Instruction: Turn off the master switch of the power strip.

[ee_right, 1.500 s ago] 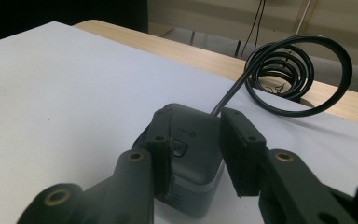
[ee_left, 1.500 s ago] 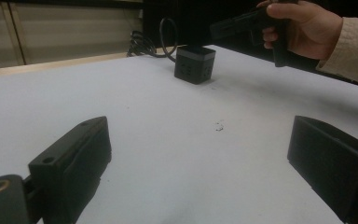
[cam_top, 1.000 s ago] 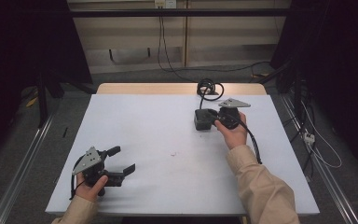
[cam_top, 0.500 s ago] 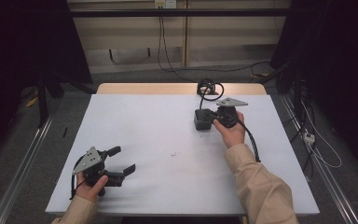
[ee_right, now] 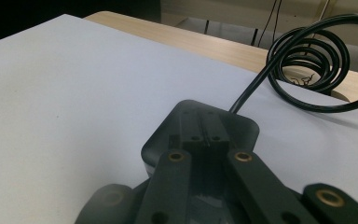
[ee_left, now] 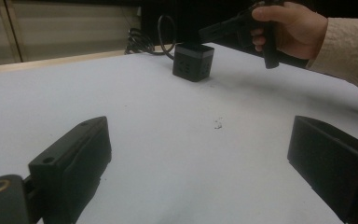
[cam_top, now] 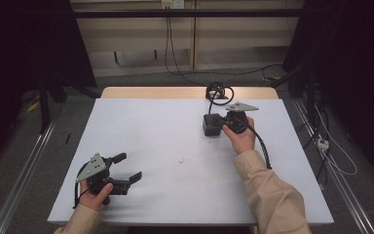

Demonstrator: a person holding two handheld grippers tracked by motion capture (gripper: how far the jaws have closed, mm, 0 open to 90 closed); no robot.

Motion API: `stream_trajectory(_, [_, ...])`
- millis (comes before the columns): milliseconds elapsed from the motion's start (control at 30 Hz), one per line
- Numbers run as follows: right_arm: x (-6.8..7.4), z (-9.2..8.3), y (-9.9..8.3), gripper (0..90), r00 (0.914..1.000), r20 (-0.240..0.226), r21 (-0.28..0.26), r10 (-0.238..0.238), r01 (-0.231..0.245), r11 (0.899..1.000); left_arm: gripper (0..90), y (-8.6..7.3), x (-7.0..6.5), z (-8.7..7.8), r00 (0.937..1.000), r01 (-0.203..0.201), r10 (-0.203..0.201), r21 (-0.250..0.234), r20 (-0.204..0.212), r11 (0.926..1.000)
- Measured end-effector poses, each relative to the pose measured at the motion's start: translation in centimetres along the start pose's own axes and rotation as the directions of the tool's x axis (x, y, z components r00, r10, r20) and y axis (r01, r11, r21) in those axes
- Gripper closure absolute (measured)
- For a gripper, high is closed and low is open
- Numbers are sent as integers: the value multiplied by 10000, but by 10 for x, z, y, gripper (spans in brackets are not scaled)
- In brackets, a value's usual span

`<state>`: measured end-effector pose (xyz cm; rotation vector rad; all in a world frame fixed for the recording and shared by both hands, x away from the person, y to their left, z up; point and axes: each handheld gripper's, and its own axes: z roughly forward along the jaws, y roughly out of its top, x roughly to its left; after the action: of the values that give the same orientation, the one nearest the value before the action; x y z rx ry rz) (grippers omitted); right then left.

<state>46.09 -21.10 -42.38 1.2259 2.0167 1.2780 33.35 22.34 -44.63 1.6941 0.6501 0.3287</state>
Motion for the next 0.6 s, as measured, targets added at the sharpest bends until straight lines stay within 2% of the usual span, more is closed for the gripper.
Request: stream_trajectory(600, [-1, 2, -2, 900, 10000, -50, 76, 59, -59, 10000, 58, 0, 0, 0, 10000, -14, 14, 20, -13, 10000])
